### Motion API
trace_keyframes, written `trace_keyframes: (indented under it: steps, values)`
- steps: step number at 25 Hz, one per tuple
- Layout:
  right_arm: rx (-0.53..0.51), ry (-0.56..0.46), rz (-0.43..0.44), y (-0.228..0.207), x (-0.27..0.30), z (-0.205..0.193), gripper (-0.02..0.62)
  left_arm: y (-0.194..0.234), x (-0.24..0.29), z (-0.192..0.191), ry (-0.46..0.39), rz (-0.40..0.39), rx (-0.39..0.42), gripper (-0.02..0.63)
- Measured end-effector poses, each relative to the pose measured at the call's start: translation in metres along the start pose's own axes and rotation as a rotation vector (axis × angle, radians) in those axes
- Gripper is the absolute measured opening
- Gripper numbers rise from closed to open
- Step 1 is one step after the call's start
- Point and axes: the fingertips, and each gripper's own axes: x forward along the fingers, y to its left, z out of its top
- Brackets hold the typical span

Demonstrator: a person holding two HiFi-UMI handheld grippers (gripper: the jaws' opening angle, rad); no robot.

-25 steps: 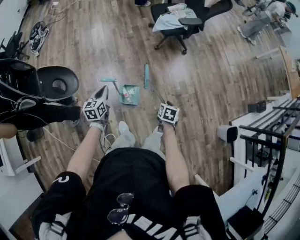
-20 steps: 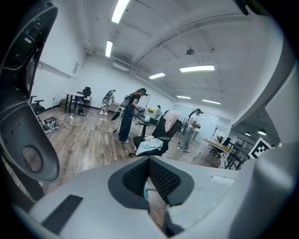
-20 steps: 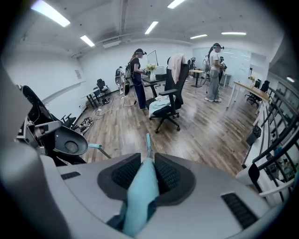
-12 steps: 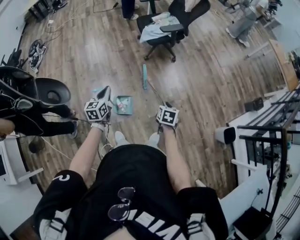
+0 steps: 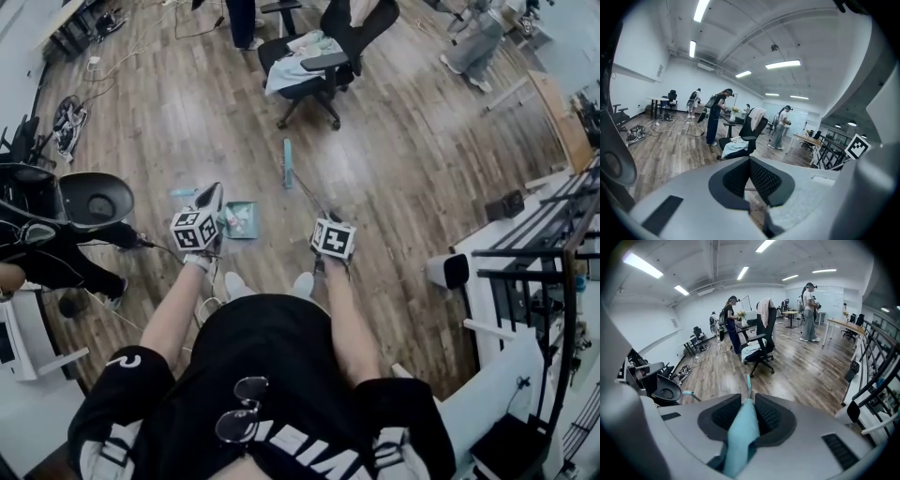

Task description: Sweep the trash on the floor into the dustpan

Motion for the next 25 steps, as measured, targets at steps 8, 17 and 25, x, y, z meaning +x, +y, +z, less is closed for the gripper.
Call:
trace_keyframes:
  steps: [8, 17, 25]
  values:
    - [-0.029, -0.029, -0.016, -0.017, 0.004, 0.003, 0.084, -0.011, 0.007, -0.008, 0.013, 0.000, 0.006, -0.002]
    - [-0.022, -0.023, 0.013, -0.018, 0.003, 0.005, 0.084, -0.015, 0.011, -0.007, 0.029, -0.001, 0.014, -0.002]
    - [-0.032, -0.025, -0.006, -0.023, 0.001, 0.001, 0.084, -0.018, 0.014, -0.011, 0.028, -0.011, 0.015, -0.002]
